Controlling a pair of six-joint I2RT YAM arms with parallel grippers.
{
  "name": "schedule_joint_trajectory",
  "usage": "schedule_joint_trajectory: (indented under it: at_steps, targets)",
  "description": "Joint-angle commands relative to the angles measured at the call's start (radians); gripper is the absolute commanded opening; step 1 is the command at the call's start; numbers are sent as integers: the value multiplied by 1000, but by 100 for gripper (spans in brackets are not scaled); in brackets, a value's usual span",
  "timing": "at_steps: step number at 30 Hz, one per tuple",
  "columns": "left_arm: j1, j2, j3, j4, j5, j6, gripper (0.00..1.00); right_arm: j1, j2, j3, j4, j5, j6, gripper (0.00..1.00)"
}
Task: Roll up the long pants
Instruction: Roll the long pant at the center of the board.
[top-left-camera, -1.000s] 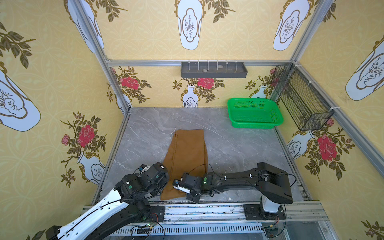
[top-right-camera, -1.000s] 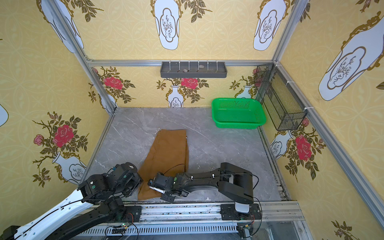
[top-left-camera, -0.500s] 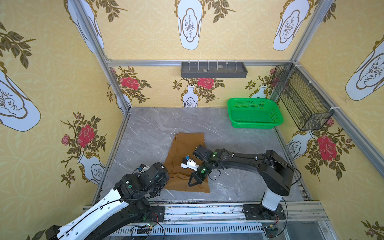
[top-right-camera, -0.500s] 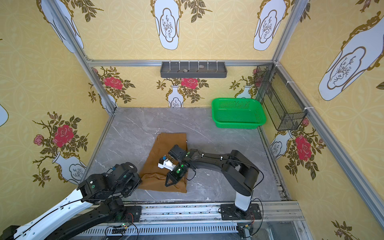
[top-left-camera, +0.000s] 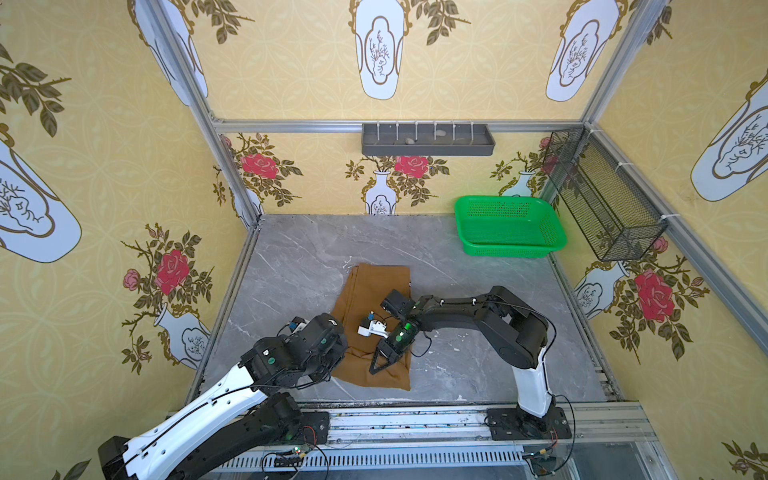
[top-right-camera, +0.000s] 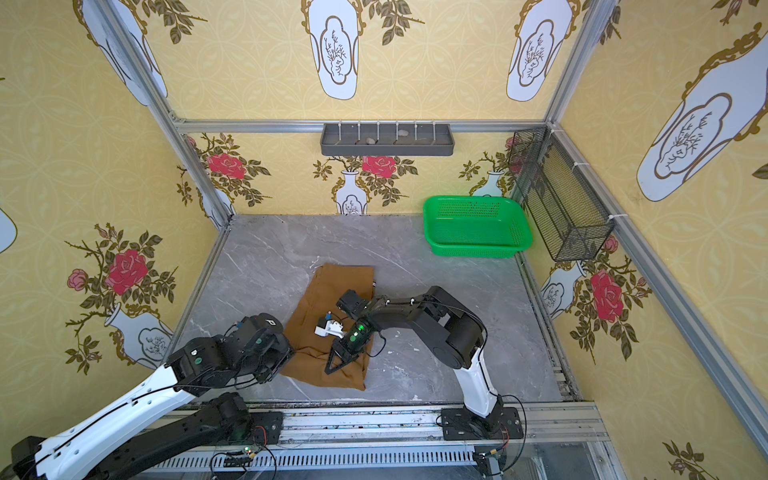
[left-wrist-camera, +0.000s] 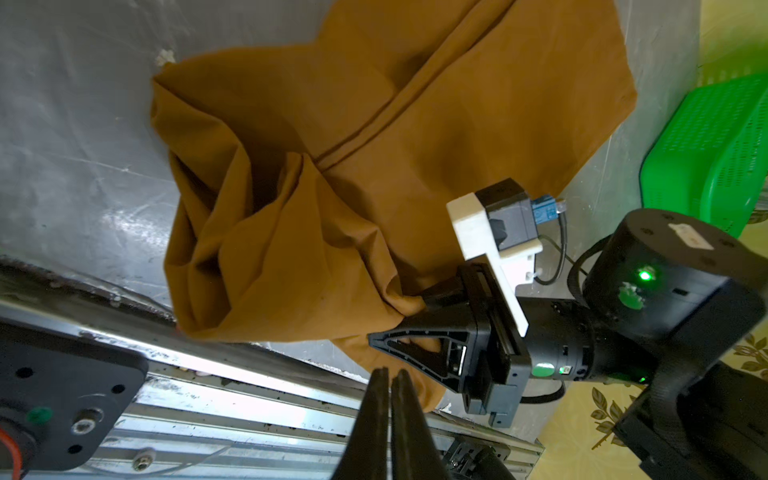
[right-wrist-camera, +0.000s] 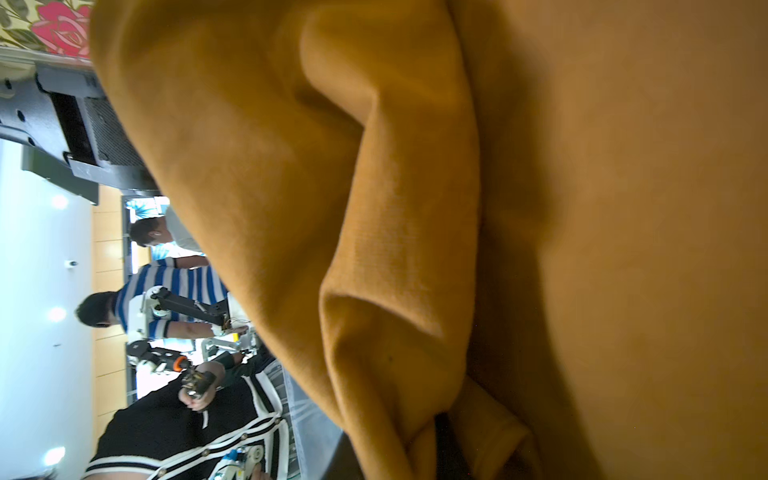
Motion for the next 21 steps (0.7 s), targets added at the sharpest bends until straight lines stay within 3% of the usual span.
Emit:
schedule_joint_trajectory:
  at_steps: [1, 8, 21]
  targets:
    - [1, 71, -26, 112, 67, 39, 6, -19, 25, -4, 9, 44, 22, 2]
    - [2, 282, -61, 201, 153, 54, 0, -57, 48, -6, 23, 66, 65, 2]
    - [58, 390, -112, 115, -3, 31, 0, -64, 26, -20, -20, 64, 62, 6]
